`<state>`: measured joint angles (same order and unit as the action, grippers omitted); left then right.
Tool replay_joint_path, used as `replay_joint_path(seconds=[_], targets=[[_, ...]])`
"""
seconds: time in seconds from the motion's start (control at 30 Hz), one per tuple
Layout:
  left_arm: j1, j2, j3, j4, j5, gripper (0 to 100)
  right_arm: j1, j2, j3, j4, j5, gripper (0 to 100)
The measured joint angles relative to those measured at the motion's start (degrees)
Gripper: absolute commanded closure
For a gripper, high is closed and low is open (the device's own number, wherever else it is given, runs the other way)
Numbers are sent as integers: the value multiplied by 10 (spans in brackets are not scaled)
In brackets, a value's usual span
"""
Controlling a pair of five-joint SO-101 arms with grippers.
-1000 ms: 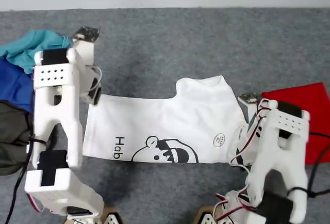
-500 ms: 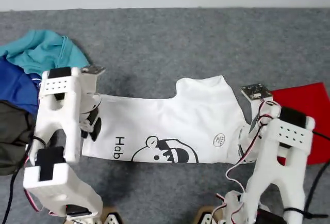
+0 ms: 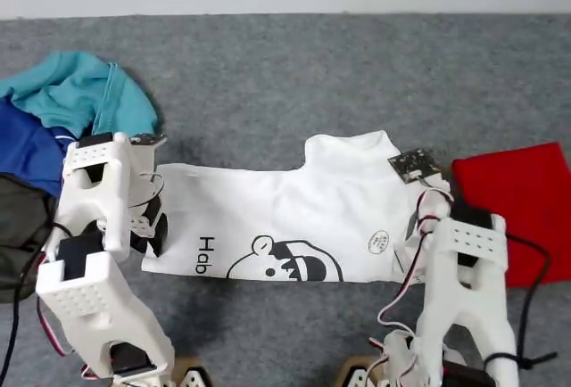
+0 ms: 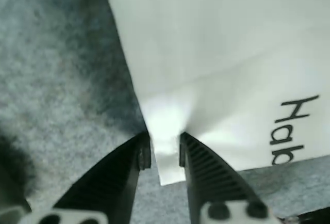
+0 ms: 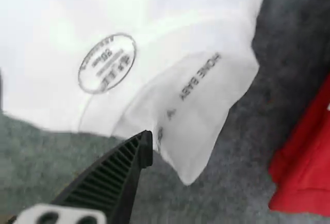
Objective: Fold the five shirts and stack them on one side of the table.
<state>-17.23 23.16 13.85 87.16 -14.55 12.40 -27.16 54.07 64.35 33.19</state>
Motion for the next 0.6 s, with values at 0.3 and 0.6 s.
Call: replay_joint_path(seconds=[0.3, 0.6], targets=[[1, 30, -9, -6, 0, 907, -7, 0, 71, -85, -17, 422], [1, 34, -9, -7, 0, 913, -70, 0, 110, -116, -17, 745]])
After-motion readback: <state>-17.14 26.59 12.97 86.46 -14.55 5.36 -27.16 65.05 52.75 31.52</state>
